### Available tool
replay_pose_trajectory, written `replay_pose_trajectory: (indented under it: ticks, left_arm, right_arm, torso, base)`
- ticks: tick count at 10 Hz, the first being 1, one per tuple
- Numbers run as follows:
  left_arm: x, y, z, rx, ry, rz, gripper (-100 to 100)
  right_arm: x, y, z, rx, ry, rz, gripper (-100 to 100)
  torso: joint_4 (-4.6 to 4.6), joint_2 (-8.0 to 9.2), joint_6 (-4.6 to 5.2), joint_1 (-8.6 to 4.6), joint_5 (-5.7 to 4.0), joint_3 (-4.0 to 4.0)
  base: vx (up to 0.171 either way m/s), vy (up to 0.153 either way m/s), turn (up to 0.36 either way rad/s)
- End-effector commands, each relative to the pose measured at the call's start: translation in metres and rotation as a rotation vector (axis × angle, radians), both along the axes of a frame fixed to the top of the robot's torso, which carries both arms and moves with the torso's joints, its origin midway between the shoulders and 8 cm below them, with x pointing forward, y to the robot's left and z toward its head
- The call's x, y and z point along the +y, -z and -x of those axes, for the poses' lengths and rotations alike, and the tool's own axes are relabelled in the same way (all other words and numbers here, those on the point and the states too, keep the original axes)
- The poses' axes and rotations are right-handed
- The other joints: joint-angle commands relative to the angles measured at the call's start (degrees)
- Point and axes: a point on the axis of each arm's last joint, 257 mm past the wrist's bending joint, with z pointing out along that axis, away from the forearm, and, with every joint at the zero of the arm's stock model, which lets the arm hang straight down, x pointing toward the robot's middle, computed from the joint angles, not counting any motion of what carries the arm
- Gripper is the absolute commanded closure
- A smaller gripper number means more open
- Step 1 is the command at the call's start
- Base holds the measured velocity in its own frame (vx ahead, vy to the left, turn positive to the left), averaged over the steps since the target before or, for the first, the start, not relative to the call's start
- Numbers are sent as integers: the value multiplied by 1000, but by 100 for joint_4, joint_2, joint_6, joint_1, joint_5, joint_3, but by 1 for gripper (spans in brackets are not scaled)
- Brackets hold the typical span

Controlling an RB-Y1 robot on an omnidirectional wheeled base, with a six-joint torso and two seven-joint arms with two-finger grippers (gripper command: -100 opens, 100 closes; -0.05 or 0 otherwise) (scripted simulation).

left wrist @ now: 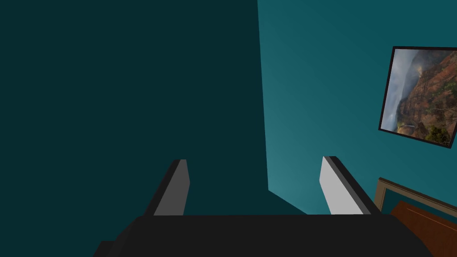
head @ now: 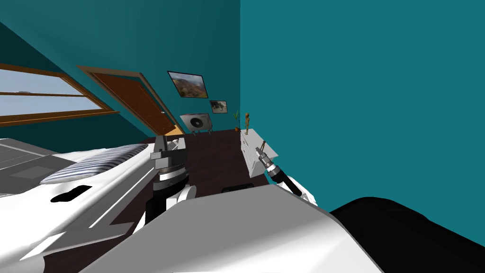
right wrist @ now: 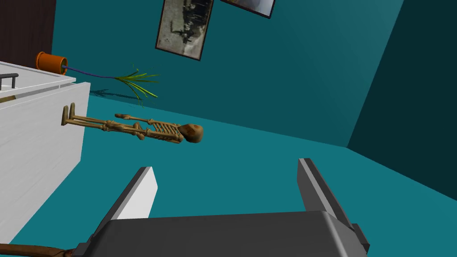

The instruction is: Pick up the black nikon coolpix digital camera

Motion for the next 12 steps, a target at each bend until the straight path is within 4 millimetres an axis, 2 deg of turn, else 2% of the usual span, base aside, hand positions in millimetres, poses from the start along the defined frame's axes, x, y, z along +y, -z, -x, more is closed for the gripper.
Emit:
replay_pose_trajectory:
  ticks: [1, 2, 3, 4, 5, 6, 8, 9, 10, 11, 12]
  left_arm:
    - [0, 0, 0, 0, 0, 0, 0]
    - [0, 0, 0, 0, 0, 0, 0]
    - [0, 0, 0, 0, 0, 0, 0]
    - [0, 0, 0, 0, 0, 0, 0]
    - [0, 0, 0, 0, 0, 0, 0]
    - [0, 0, 0, 0, 0, 0, 0]
    - [0, 0, 0, 0, 0, 0, 0]
    - [0, 0, 0, 0, 0, 0, 0]
    - [0, 0, 0, 0, 0, 0, 0]
    - [0, 0, 0, 0, 0, 0, 0]
    - [0, 0, 0, 0, 0, 0, 0]
  right_arm:
    - [9, 34, 11, 92, -36, 44, -100]
    - [8, 36, 12, 95, -44, 58, -100]
    - [11, 61, 22, 160, -68, 92, -100]
    - [10, 61, 23, 162, -72, 99, -100]
    - [11, 87, 34, 228, -96, 136, -100]
    - [10, 88, 35, 230, -99, 142, -100]
    - [8, 139, 64, 366, -143, 211, -100]
    - [4, 141, 66, 371, -153, 235, -100]
    - [0, 166, 84, 440, -173, 270, -100]
    - [-3, 167, 86, 444, -180, 284, -100]
    - [-8, 191, 105, 514, -199, 321, -100]
  torso:
    - [0, 0, 0, 0, 0, 0]
    - [0, 1, 0, 7, 1, 1]
    - [1, 1, 1, 3, 2, 1]
    - [0, 1, 0, 6, 1, 1]
    - [1, 0, 1, 2, 1, 1]
    - [0, 0, 0, 1, 0, 0]
    - [0, -3, 1, -6, -1, -2]
    - [-3, -18, 0, -5, -1, -10]
    - [-4, -21, 1, -3, -1, -12]
    - [-6, -31, -1, 1, 0, -17]
    - [-6, -28, 2, -2, 1, -16]
  base:
    - [-9, 58, 95]
    - [-6, 42, 29]
    - [-7, 51, 59]
    - [-5, 40, 25]
    - [-6, 35, 67]
    - [-4, 25, 38]
    - [31, 26, 79]
    - [55, 30, 47]
    - [81, 42, 81]
    - [70, 29, 36]
    - [84, 33, 81]
